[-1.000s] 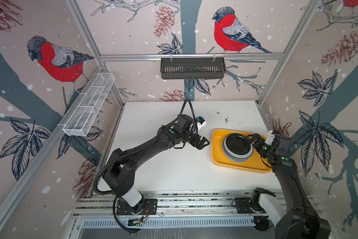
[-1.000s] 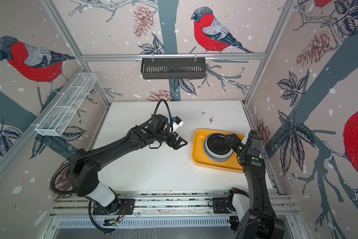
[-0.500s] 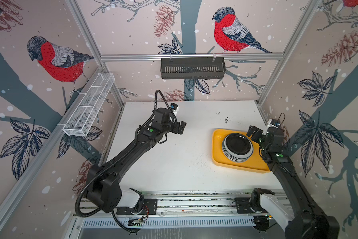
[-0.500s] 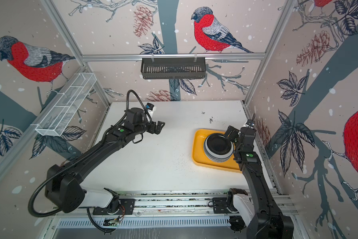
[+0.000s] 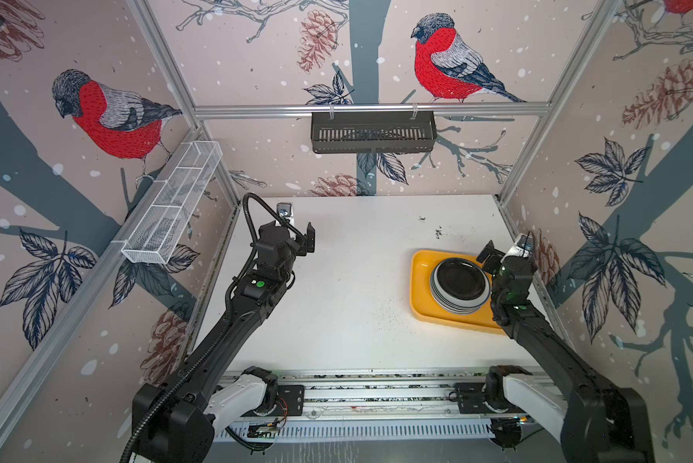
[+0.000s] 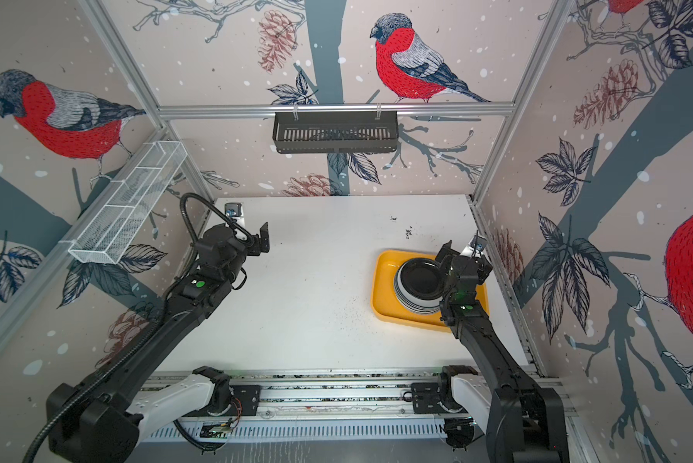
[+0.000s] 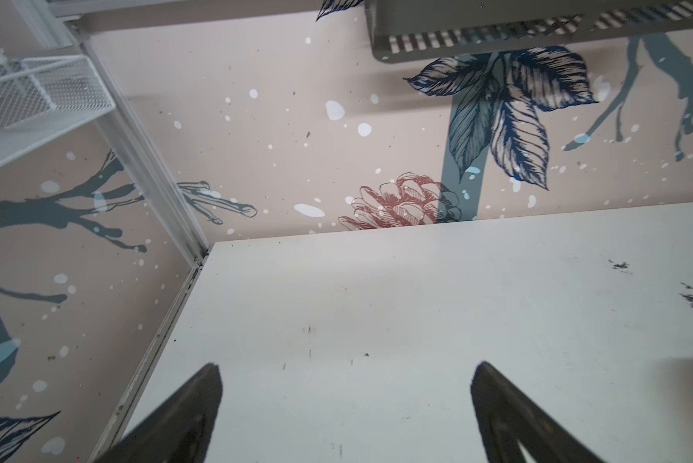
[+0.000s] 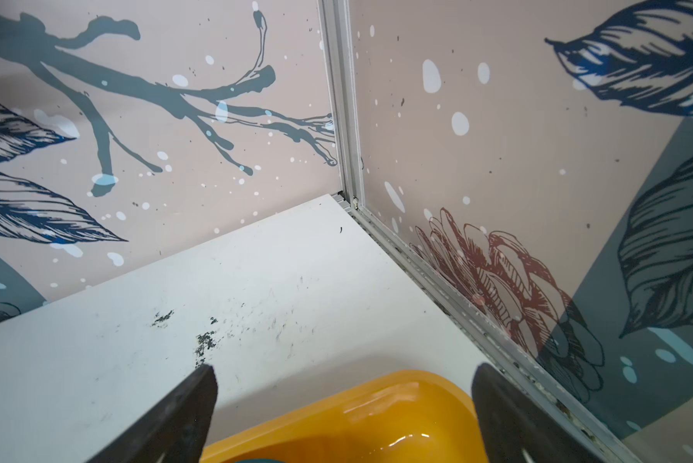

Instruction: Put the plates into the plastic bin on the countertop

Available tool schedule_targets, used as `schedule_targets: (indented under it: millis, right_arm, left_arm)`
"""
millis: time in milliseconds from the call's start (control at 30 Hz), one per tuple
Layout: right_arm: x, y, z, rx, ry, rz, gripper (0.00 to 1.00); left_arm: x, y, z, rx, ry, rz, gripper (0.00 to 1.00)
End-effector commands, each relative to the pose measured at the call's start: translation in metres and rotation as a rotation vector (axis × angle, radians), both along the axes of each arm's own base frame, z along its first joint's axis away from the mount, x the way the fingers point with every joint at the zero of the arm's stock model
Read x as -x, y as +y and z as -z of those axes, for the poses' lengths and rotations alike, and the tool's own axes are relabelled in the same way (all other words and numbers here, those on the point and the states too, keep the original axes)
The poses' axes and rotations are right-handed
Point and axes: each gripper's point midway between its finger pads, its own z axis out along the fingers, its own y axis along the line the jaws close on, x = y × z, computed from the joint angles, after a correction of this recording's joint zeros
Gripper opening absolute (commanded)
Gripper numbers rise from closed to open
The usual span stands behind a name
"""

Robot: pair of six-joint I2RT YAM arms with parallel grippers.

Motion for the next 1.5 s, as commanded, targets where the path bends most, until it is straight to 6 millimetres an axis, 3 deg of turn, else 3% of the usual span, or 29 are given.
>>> schedule_targets:
  millis: [0,133,367,500,567,867,1133,1467]
  right_arm:
    - [-0.003,-0.002,-0.005,0.060,-0.045,0.003,0.99]
    - [0.004,-0.001,0.011,0.074,-0.102,-0.008,0.99]
    - [0.004,0.006,0.038,0.062,-0.094,-0.052,1.00]
    - [0.004,0.013,0.050,0.087,-0.099,-0.096,0.99]
    - [0.008,0.016,0.047,0.106,-0.141,-0.114,1.00]
    - [0.019,0.020,0.051,0.123,-0.212,-0.136,1.00]
    - [0.026,0.017,0.051,0.125,-0.237,-0.119,1.00]
    - [-0.009,0.022,0.069,0.120,-0.108,-0.161,0.99]
  left_arm:
    - [0.002,0.018,-0.004,0.036,-0.171,-0.090,0.97]
    - [0.012,0.029,0.033,0.023,-0.251,-0.065,0.97]
    - [0.016,0.082,0.099,0.161,-0.206,-0.145,0.97]
    - [0.017,0.097,0.107,0.153,-0.204,-0.177,0.97]
    - [0.020,0.099,0.108,0.149,-0.235,-0.170,0.97]
    - [0.013,0.095,0.142,0.144,-0.209,-0.143,0.97]
    - [0.008,0.092,0.145,0.136,-0.189,-0.126,0.97]
    - [-0.002,0.087,0.150,0.114,-0.152,-0.109,0.97]
